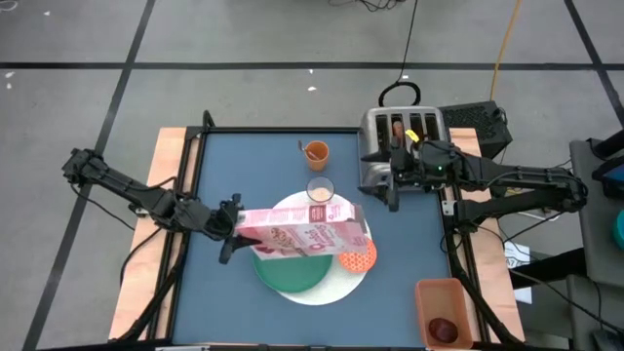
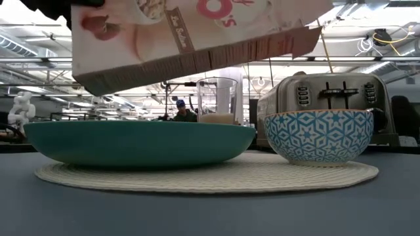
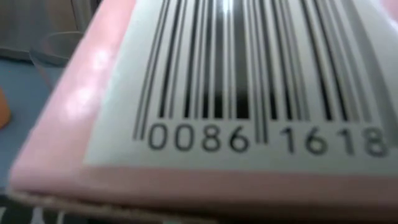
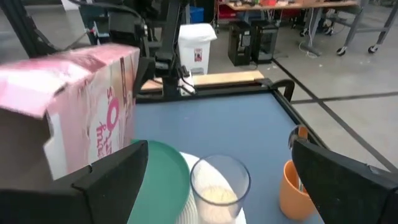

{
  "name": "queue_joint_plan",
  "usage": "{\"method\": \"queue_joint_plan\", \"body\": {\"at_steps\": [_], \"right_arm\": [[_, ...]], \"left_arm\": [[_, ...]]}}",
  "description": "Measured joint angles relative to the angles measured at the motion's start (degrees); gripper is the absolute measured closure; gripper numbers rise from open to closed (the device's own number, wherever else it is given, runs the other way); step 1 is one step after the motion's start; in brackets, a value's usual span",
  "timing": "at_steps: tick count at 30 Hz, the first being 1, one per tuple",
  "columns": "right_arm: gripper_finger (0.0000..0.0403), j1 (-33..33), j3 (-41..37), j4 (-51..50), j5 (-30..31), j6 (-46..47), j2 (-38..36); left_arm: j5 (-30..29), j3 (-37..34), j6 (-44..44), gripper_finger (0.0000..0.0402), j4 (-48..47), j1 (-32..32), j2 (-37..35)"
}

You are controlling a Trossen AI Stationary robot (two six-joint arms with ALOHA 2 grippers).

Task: Arrange a breakfast setting
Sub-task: Pour the cereal from the cereal box into the orange bowl

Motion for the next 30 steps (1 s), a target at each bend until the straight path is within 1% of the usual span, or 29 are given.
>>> {"method": "queue_joint_plan", "body": {"at_steps": [9, 16, 24, 30], "right_arm": [[0.0014, 0.02, 0.00, -1.98, 0.00, -0.01, -1.46], [0.0014, 0.02, 0.00, -2.00, 0.00, -0.02, -2.95], [0.0014, 0.02, 0.00, -3.90, 0.00, -0.02, -2.94], [0.0014, 0.01, 0.00, -3.68, 0.00, -0.02, -2.93]], "left_arm": [[-0.58, 0.00, -6.17, 0.0172, -4.56, -1.73, -0.02], [-0.90, 0.00, -6.96, 0.0172, -4.50, -1.88, -0.02], [-0.86, 0.00, -10.80, 0.0172, -4.44, -1.88, -0.02], [0.53, 0.00, -12.77, 0.0172, -4.33, -1.86, -0.02]]}}
